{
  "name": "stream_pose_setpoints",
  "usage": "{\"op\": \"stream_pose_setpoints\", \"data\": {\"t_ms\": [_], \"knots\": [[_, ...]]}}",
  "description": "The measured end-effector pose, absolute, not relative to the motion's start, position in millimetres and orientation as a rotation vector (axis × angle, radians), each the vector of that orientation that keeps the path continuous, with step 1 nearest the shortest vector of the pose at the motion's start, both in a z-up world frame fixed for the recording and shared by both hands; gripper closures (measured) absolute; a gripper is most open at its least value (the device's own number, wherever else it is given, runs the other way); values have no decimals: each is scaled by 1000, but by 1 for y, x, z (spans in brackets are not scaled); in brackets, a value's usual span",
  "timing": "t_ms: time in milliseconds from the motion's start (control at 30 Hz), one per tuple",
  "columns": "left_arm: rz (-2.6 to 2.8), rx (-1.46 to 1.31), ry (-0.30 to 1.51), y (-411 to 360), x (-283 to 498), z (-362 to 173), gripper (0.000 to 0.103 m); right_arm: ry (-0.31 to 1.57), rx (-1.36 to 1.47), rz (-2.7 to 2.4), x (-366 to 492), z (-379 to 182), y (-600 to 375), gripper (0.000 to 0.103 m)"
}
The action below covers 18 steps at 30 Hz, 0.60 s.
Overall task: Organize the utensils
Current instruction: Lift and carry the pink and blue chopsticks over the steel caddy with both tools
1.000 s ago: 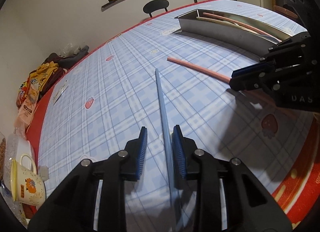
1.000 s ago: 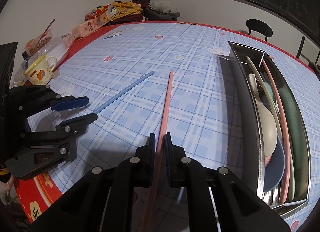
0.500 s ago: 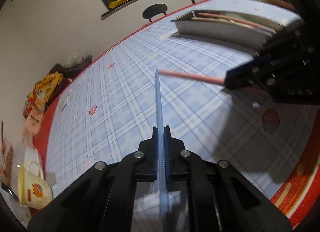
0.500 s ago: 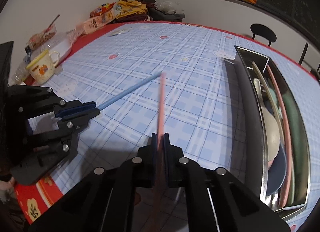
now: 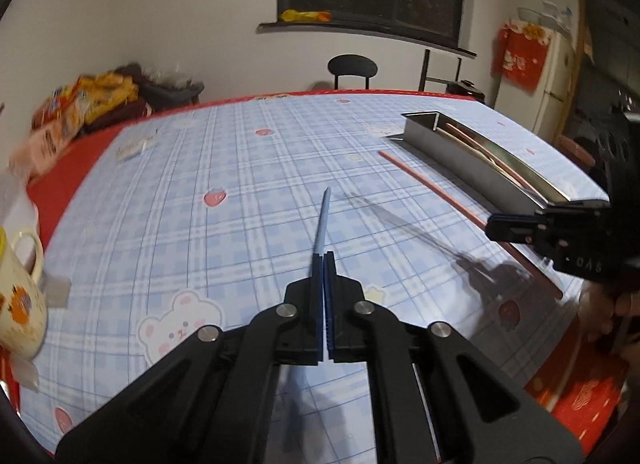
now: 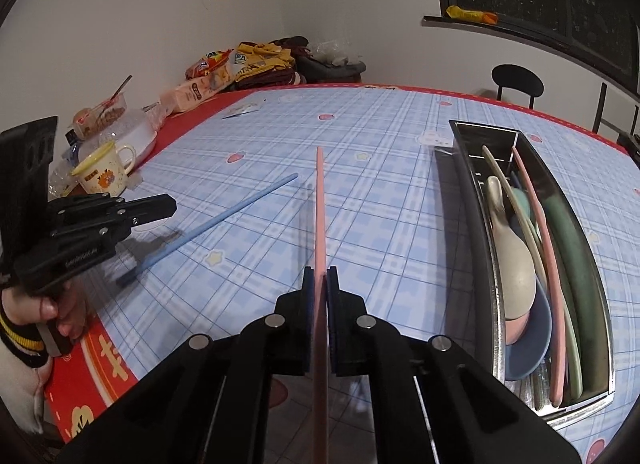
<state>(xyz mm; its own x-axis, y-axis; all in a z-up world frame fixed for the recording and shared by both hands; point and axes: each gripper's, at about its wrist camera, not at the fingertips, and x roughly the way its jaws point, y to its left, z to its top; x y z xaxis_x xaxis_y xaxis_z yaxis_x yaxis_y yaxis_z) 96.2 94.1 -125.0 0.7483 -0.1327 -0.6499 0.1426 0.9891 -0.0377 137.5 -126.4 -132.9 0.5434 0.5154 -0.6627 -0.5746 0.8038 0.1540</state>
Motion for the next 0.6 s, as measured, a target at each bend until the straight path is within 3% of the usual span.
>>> {"op": "stream_pose_setpoints", "data": {"t_ms": [300, 400, 500, 600], "knots": [[-125, 140, 787, 83, 108, -128, 84, 776, -64, 660, 140, -135, -128, 97], [-134, 251, 802, 79, 112, -122, 64, 788, -40, 668, 143, -136, -131, 97], [-152, 297, 848, 83, 119, -127, 64, 793, -32, 671, 143, -137, -131, 97], [-164, 324, 905, 85, 123, -140, 71, 793, -28, 675, 142, -136, -132, 97]]}}
